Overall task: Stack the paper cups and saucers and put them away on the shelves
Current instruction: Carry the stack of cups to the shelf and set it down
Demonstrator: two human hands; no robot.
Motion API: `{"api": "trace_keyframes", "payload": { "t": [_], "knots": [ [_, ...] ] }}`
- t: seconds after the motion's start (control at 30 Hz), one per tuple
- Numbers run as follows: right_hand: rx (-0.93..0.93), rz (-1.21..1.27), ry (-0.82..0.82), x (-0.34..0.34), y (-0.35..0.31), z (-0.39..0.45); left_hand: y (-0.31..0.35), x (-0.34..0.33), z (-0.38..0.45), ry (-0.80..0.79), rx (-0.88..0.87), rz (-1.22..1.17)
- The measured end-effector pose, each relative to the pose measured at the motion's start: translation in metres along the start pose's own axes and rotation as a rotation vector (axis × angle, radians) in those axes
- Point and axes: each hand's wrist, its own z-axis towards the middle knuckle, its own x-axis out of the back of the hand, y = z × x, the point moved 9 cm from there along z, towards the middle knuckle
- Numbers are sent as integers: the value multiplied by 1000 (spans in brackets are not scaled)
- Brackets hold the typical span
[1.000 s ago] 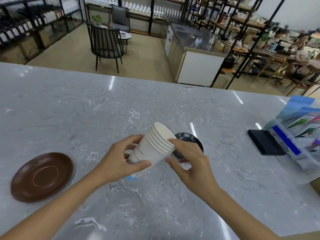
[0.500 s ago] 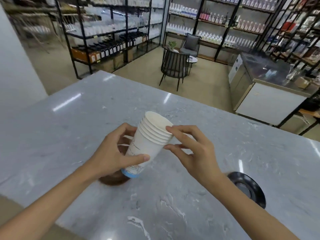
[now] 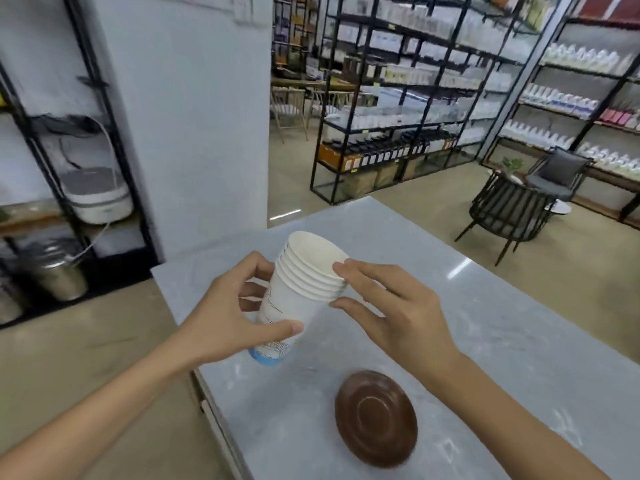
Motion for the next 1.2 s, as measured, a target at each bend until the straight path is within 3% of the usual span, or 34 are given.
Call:
{"api": "trace_keyframes", "payload": {
  "t": [0.37, 0.83, 1.2],
  "knots": [
    [284, 41, 40, -152, -67, 129, -64, 185, 11, 205, 30, 9],
    [424, 265, 10, -274, -124, 293, -97, 374, 44, 376, -13, 62],
    [377, 561, 7, -395, -140, 415, -121, 510, 93, 507, -25, 211]
  ]
}}
